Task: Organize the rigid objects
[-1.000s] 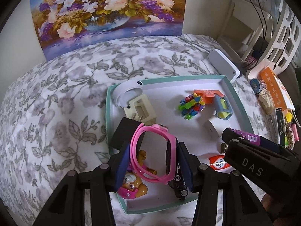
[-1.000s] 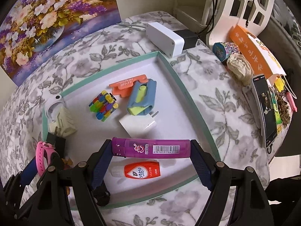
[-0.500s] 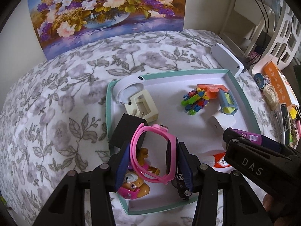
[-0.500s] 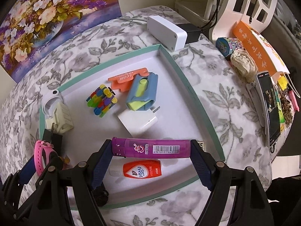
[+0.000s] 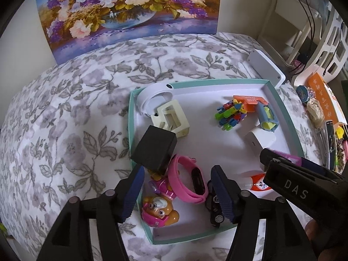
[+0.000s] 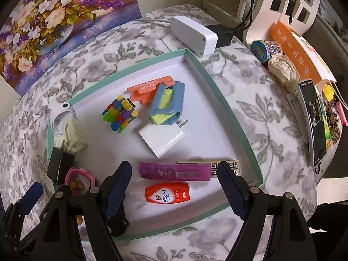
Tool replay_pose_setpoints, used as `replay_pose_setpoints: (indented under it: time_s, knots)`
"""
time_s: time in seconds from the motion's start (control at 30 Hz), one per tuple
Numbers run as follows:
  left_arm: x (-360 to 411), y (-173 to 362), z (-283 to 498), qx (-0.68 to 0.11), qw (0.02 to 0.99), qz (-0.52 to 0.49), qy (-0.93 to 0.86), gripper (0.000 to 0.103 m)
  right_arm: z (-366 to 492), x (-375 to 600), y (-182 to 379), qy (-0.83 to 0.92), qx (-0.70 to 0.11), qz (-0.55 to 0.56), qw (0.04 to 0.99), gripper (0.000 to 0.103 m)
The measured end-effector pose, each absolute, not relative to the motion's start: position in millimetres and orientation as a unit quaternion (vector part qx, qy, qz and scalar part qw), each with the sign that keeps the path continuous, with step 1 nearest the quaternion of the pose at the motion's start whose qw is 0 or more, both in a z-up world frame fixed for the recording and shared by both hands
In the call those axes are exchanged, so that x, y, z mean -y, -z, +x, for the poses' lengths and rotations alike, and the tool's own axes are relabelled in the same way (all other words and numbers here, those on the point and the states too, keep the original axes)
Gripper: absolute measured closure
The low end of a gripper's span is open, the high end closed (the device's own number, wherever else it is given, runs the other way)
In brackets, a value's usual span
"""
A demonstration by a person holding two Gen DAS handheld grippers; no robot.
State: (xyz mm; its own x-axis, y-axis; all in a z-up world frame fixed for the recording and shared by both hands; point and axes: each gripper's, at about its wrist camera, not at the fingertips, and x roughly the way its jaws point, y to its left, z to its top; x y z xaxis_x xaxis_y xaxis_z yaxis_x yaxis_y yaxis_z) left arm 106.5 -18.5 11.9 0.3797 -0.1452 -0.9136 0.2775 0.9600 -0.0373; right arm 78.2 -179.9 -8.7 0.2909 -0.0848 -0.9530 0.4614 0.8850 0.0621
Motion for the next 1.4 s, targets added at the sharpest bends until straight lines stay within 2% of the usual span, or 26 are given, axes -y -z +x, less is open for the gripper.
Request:
replay_pose_setpoints:
  time_s: [0.27, 0.37, 0.5, 0.83, 1.17, 1.4]
  knots:
    - [-2, -21, 109, -0.541, 0.832, 0.031, 0.116, 0.025, 75, 177, 7, 0.173, -0.566, 0.163, 0.790, 0.019]
    - [-17, -20, 112, -0.545, 0.832, 0.011, 0.103, 0.018, 74, 173, 5, 0.172, -0.564, 0.159, 0.792, 0.019]
    - [-40, -18, 117, -0.549, 0.832, -0.016, 0.078, 0.000, 74, 164, 2, 0.170, -0.560, 0.153, 0.796, 0.017]
    - [-98, -15, 113, -0.552, 0.832, -0.056, 0.010, 0.000, 69, 122, -6, 0.138, -0.556, 0.123, 0.810, 0.015]
    - [-124, -20, 92, -0.554, 0.829, -0.079, -0.001, 0.000, 51, 84, -12, 0.102, -0.558, 0.094, 0.818, 0.015]
    - [-129, -24, 75, -0.549, 0.834, -0.049, -0.009, 0.000, 39, 76, -14, 0.100, -0.560, 0.086, 0.818, 0.015]
